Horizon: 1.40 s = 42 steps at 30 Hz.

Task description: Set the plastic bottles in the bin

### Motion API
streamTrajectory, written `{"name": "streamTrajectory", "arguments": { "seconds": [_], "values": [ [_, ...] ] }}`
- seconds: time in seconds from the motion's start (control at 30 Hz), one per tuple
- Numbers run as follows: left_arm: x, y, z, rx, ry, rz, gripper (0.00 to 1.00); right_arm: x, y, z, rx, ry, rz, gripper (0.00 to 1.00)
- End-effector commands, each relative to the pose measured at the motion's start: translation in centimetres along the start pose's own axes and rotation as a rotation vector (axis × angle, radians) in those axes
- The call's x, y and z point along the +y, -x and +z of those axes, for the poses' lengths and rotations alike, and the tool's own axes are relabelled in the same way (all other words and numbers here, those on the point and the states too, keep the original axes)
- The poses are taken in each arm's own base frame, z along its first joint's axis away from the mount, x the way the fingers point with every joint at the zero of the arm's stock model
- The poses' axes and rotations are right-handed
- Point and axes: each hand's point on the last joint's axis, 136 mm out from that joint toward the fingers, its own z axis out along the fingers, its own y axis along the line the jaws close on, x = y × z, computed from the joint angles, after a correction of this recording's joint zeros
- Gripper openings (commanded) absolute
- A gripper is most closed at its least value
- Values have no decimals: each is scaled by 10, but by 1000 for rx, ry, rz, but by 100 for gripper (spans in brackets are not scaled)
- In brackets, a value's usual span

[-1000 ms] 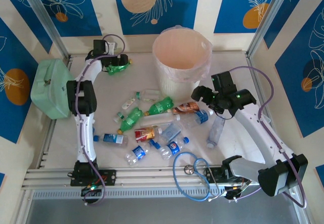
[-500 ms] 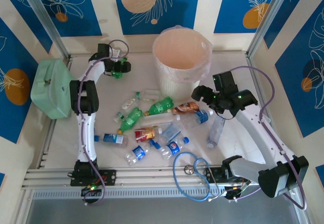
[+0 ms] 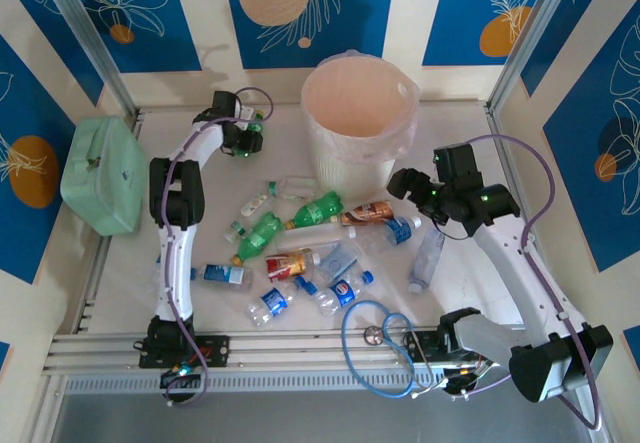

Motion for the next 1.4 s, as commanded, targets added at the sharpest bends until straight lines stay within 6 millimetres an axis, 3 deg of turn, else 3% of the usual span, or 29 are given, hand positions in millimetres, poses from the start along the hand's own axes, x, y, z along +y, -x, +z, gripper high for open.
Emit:
{"name": "streamTrajectory", "arguments": {
  "seconds": [0.0, 0.2, 0.33, 0.47, 0.63, 0.7, 0.8, 0.9, 1.03, 1.2, 1.37],
  "values": [
    [-4, 13, -23, -26, 25, 22, 52, 7, 0, -5, 3, 47, -21, 88],
    [-14, 34, -50, -110, 19, -1, 44, 0, 3, -11, -14, 12, -13, 88],
    [-21, 51, -93, -177, 28, -16, 41, -2, 4, -18, -34, 19, -1, 88],
    [-31, 63, -164, -279, 36, -44, 41, -2, 6, -28, -53, 35, 12, 88],
    [-51, 91, -281, -452, 5, -120, 42, -7, 4, -33, -66, 29, 21, 88],
    [-66, 105, -327, -529, -40, -136, 44, -11, 2, -33, -64, 19, 29, 87],
    [-107, 123, -371, -588, -138, -90, 44, -16, 0, -34, -60, 6, 44, 87],
    [-158, 134, -389, -603, -236, -18, 44, -22, -5, -33, -51, -5, 61, 87],
    [-224, 142, -390, -598, -389, 32, 44, -30, -13, -28, -30, -29, 83, 86],
    [-285, 138, -372, -542, -544, 41, 44, -37, -15, -28, -26, -40, 97, 86],
    [-319, 120, -338, -444, -574, 56, 43, -41, -16, -24, -17, -38, 124, 86]
  ]
}}
